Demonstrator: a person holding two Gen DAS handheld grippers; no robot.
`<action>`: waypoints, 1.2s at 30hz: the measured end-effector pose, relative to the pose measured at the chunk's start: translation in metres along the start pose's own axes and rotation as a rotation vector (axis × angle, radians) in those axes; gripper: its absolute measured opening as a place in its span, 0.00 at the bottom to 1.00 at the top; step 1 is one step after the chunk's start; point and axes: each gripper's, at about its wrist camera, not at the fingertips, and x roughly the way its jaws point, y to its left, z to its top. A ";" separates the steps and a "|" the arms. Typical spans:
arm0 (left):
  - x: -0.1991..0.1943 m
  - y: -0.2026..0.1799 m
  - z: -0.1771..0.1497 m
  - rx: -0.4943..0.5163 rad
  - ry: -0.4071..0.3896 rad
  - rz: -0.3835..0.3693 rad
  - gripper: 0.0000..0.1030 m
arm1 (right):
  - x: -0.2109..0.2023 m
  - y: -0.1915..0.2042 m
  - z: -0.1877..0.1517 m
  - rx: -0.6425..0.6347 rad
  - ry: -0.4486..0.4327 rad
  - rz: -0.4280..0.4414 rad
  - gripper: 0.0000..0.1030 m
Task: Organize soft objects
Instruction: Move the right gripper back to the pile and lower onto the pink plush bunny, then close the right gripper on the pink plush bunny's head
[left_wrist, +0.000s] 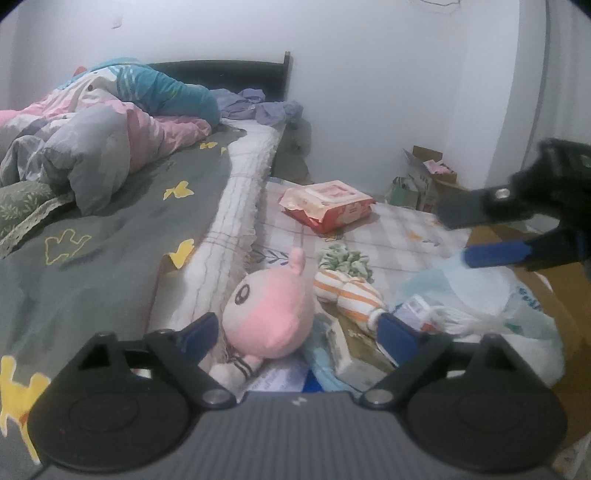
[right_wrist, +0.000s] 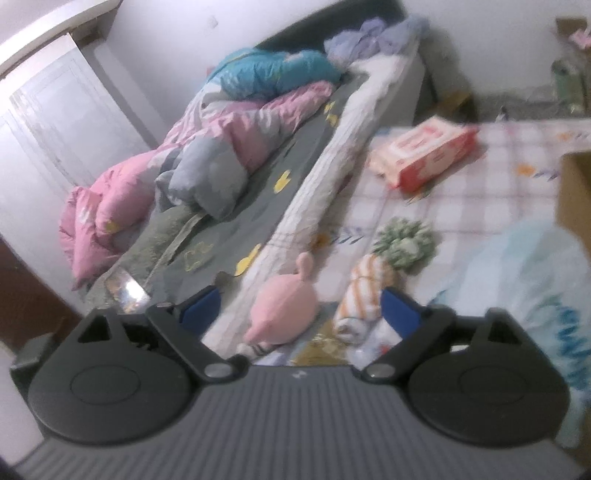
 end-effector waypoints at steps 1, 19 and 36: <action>0.004 0.001 0.001 0.000 0.006 -0.002 0.86 | 0.007 0.001 0.002 0.009 0.017 0.012 0.79; 0.076 0.023 0.014 -0.018 0.174 0.009 0.73 | 0.174 0.000 0.026 0.100 0.311 -0.015 0.55; 0.045 0.017 0.025 -0.058 0.104 0.033 0.68 | 0.163 0.007 0.028 0.136 0.294 0.065 0.53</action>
